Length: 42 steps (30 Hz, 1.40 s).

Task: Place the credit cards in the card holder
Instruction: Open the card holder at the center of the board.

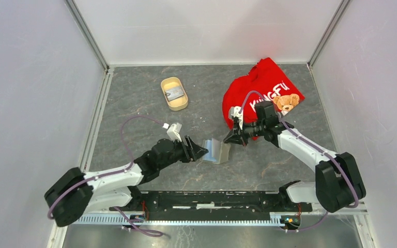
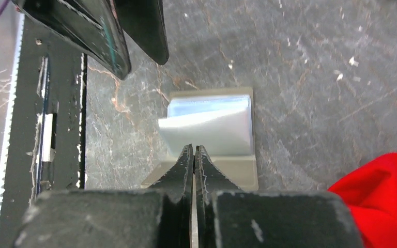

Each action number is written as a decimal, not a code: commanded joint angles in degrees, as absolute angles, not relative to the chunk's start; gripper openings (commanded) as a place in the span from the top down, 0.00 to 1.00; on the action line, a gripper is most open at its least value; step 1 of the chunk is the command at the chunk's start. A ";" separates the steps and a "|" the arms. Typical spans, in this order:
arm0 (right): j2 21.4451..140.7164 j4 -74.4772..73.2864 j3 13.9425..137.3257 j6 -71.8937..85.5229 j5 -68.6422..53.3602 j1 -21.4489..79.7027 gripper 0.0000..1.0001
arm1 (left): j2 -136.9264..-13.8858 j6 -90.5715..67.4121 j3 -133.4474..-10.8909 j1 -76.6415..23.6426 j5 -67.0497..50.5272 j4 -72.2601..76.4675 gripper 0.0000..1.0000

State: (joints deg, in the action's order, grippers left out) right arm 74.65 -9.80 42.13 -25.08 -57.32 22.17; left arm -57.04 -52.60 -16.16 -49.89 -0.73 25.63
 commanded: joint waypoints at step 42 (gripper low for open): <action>67.89 -3.07 36.74 -23.42 -65.06 21.97 0.69 | -81.88 -49.99 -29.80 -49.66 1.25 22.27 0.34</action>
State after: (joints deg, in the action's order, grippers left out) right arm 67.16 -8.40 37.36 -27.24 -55.53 19.53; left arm -80.99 -50.04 -27.77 -49.84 1.26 21.71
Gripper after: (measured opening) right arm 0.410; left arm 0.660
